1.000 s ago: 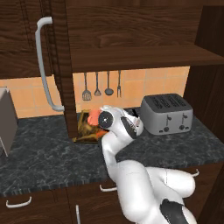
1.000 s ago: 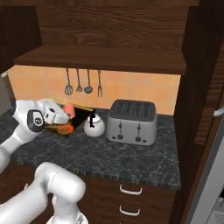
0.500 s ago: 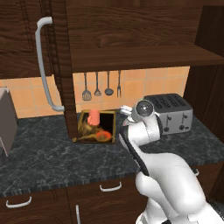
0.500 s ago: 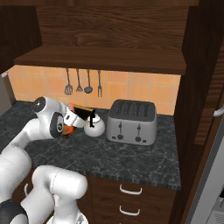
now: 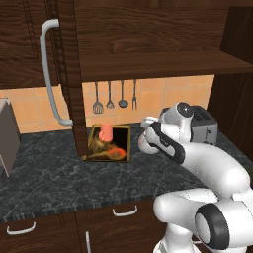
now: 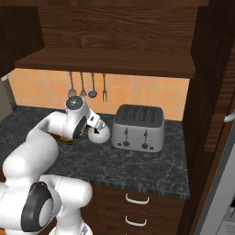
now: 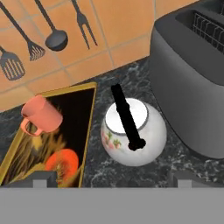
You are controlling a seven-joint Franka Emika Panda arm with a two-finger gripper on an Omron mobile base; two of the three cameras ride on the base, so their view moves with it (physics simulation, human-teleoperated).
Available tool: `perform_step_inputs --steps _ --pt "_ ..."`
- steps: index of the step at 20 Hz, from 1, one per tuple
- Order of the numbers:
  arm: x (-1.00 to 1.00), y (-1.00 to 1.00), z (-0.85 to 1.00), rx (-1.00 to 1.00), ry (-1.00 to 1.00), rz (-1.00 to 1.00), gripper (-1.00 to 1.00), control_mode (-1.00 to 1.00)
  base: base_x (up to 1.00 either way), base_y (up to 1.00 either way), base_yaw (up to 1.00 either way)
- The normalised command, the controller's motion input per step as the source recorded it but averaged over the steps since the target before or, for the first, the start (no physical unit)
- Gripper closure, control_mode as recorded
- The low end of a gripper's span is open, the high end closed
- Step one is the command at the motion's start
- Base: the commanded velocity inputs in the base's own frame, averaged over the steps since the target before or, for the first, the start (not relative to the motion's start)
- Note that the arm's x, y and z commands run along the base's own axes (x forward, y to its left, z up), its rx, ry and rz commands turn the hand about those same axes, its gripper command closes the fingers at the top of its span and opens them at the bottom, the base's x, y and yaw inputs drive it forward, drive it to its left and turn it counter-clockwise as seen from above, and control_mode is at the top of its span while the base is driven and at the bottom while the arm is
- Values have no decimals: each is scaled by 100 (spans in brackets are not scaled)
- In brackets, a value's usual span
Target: Pick the kettle from the counter and place it on the tray. Then pick the mug from the cabinet and place it on the tray. Then close the cabinet doors.
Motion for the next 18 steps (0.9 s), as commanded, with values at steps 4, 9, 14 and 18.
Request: perform_step_inputs --steps 4,9,14,18 --pt "44 -5 -15 -3 9 16 -100 -100 0 0 0" --pt "33 -3 -22 -7 11 6 -100 -100 0 0 0" --pt "29 -5 -34 -2 5 7 -100 -100 0 0 0" --pt "31 -10 -39 0 3 9 -100 -100 0 0 0"
